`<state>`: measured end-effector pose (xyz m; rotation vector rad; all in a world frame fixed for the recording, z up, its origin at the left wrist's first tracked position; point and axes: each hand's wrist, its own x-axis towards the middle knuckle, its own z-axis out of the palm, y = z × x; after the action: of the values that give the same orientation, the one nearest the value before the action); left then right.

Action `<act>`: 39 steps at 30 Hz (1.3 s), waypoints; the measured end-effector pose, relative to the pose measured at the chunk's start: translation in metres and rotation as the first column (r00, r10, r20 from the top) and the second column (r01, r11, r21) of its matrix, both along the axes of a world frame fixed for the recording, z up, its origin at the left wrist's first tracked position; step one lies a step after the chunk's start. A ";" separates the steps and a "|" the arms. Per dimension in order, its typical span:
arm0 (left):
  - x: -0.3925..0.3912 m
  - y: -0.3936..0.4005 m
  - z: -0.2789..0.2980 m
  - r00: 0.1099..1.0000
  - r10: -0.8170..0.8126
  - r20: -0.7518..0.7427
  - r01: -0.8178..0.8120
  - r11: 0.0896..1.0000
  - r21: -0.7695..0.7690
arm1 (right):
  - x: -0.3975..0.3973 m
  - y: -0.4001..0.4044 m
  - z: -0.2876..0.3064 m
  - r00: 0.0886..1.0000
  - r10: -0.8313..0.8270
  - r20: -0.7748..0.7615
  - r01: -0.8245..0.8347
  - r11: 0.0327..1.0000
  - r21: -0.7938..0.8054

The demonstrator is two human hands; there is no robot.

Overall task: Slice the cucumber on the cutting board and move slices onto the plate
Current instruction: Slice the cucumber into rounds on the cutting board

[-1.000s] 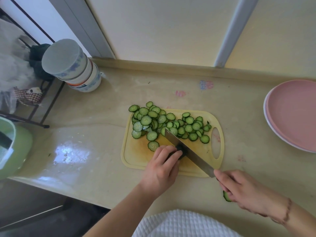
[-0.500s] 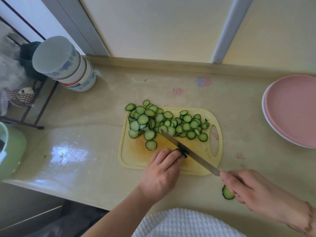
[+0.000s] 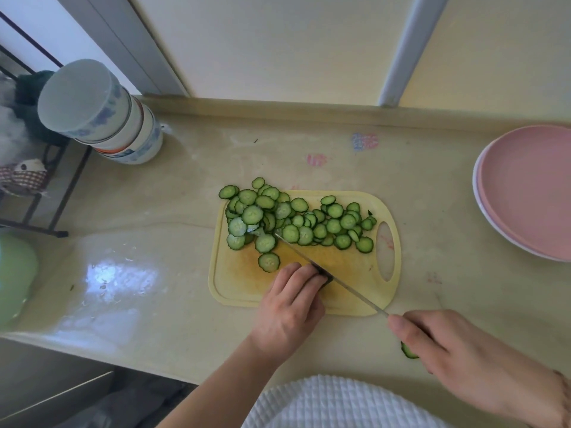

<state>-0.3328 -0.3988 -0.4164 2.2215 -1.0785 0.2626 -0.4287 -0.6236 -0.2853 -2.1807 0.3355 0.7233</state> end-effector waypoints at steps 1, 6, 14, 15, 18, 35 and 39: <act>0.000 0.000 0.000 1.000 0.003 -0.006 -0.003 1.000 -0.007 | 0.000 0.001 0.000 1.000 0.009 0.008 -0.008 1.000 -0.018; -0.001 -0.002 0.001 0.999 0.019 -0.027 -0.020 1.000 -0.017 | 0.000 0.003 -0.004 0.999 0.038 0.016 -0.037 0.998 -0.052; -0.002 -0.002 -0.001 1.000 0.015 -0.019 -0.015 1.000 -0.004 | 0.014 0.007 -0.017 0.998 0.030 -0.062 -0.028 0.999 0.032; -0.002 -0.002 -0.001 1.000 0.012 -0.015 -0.012 1.000 -0.006 | 0.016 0.008 -0.022 0.997 0.034 -0.072 -0.031 0.999 0.037; -0.002 -0.002 0.000 1.000 0.014 -0.025 -0.015 1.000 -0.015 | 0.020 0.010 -0.034 0.995 0.022 -0.094 -0.016 0.998 0.065; 0.000 -0.002 0.003 0.998 0.017 -0.065 -0.020 0.998 -0.052 | 0.012 -0.004 -0.011 0.999 0.002 -0.040 0.002 0.996 0.092; -0.001 -0.002 0.002 0.998 0.011 -0.067 -0.015 0.999 -0.051 | 0.012 -0.002 -0.012 0.999 0.013 -0.040 -0.010 0.996 0.085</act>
<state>-0.3336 -0.4012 -0.4144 2.1766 -1.0111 0.2183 -0.4164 -0.6261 -0.2969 -2.0918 0.3078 0.7756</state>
